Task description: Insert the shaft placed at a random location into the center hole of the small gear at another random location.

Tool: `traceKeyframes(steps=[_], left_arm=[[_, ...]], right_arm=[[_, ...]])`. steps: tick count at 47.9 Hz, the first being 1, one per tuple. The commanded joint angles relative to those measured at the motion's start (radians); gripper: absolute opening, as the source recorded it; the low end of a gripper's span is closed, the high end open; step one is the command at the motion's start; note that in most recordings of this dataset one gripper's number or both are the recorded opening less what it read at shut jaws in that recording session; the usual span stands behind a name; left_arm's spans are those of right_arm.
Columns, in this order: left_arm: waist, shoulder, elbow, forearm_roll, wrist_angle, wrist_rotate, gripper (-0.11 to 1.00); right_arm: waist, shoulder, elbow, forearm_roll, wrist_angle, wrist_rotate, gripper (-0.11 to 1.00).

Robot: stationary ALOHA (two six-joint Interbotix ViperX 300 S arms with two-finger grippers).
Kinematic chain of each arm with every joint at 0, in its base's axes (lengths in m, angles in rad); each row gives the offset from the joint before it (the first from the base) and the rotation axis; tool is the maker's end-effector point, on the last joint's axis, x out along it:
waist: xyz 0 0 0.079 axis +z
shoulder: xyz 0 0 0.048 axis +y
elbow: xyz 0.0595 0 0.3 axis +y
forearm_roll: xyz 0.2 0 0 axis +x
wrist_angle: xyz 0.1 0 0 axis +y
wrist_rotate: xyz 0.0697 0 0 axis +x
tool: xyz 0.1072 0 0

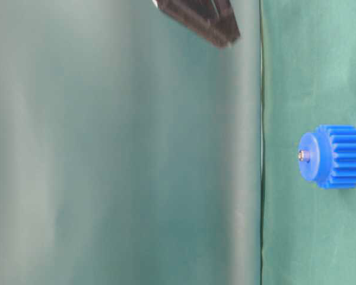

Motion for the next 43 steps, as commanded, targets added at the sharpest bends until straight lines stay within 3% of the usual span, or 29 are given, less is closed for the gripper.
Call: traceKeyframes(steps=[1, 13, 43], left_arm=[[0.003, 0.002, -0.012, -0.002, 0.002, -0.002, 0.00], [0.002, 0.000, -0.011, -0.002, 0.012, -0.002, 0.00], [0.003, -0.002, -0.006, -0.002, 0.015, -0.002, 0.00]], right_arm=[[0.002, -0.066, 0.020, 0.002, 0.012, 0.002, 0.68], [0.002, -0.179, 0.075, 0.003, 0.038, 0.002, 0.68], [0.002, -0.169, 0.077, 0.002, 0.028, 0.002, 0.68]])
